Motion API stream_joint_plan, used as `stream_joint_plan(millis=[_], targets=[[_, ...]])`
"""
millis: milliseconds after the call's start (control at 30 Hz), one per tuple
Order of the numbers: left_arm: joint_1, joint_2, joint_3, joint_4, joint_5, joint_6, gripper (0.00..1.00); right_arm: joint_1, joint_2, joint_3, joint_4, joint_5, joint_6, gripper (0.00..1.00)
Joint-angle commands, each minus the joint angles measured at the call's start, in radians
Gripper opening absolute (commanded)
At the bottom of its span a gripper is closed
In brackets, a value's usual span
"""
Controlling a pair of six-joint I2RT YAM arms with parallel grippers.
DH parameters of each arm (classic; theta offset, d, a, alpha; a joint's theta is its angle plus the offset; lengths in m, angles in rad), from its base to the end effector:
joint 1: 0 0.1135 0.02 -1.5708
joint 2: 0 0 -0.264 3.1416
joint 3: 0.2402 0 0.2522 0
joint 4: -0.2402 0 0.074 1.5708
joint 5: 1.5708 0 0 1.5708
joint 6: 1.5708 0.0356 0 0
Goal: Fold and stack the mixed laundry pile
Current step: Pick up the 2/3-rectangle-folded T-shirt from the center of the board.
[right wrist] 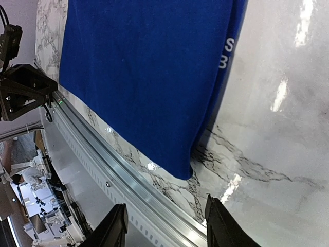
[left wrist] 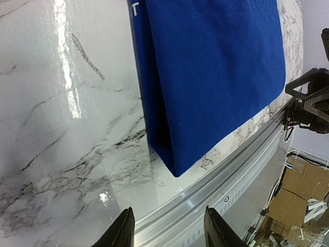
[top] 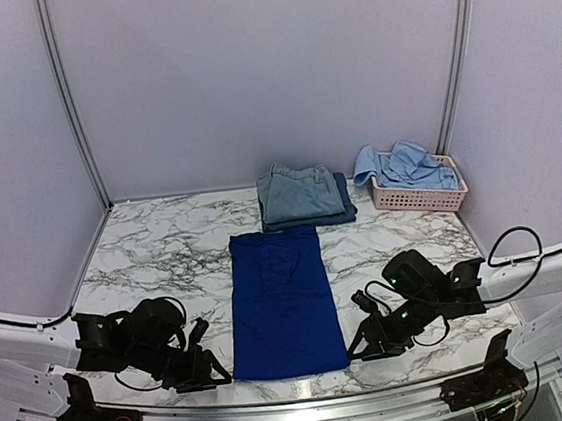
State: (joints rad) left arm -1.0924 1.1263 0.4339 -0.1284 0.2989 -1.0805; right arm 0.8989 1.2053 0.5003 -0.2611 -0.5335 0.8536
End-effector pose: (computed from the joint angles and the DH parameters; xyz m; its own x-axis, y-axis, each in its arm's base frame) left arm 0.0860 -0.1886 0.1626 -0.9886 0.0750 -0.1309 0.1459 0.6963 -0.7028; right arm 0.1169 0.1761 0.1609 -0.9801 -0.1898 -0.0584 -0.1753 0.6888 0.7034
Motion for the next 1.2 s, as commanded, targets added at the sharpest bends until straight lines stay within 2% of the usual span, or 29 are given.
stream_joint_plan(millis=[0,267,433,600,733,867,1167], targets=[[-0.004,0.050,-0.029,0.166,0.023,-0.024,0.48,0.010,0.053,-0.003,0.104,0.007,0.034,0.47],[0.000,0.166,-0.034,0.280,0.044,-0.033,0.42,0.024,0.140,-0.027,0.196,-0.012,0.051,0.41],[0.025,0.225,-0.048,0.328,0.067,-0.026,0.34,0.025,0.179,-0.051,0.252,-0.029,0.061,0.35],[0.033,0.244,-0.041,0.339,0.078,0.001,0.16,0.025,0.203,-0.045,0.268,-0.033,0.048,0.26],[0.032,0.232,-0.027,0.341,0.069,0.037,0.00,0.026,0.201,-0.037,0.276,-0.037,0.039,0.13],[0.032,0.233,-0.015,0.340,0.077,0.051,0.00,0.025,0.176,-0.032,0.266,-0.027,0.040,0.00],[0.002,0.095,-0.043,0.285,0.105,0.028,0.00,0.095,0.095,-0.030,0.176,-0.023,0.086,0.00]])
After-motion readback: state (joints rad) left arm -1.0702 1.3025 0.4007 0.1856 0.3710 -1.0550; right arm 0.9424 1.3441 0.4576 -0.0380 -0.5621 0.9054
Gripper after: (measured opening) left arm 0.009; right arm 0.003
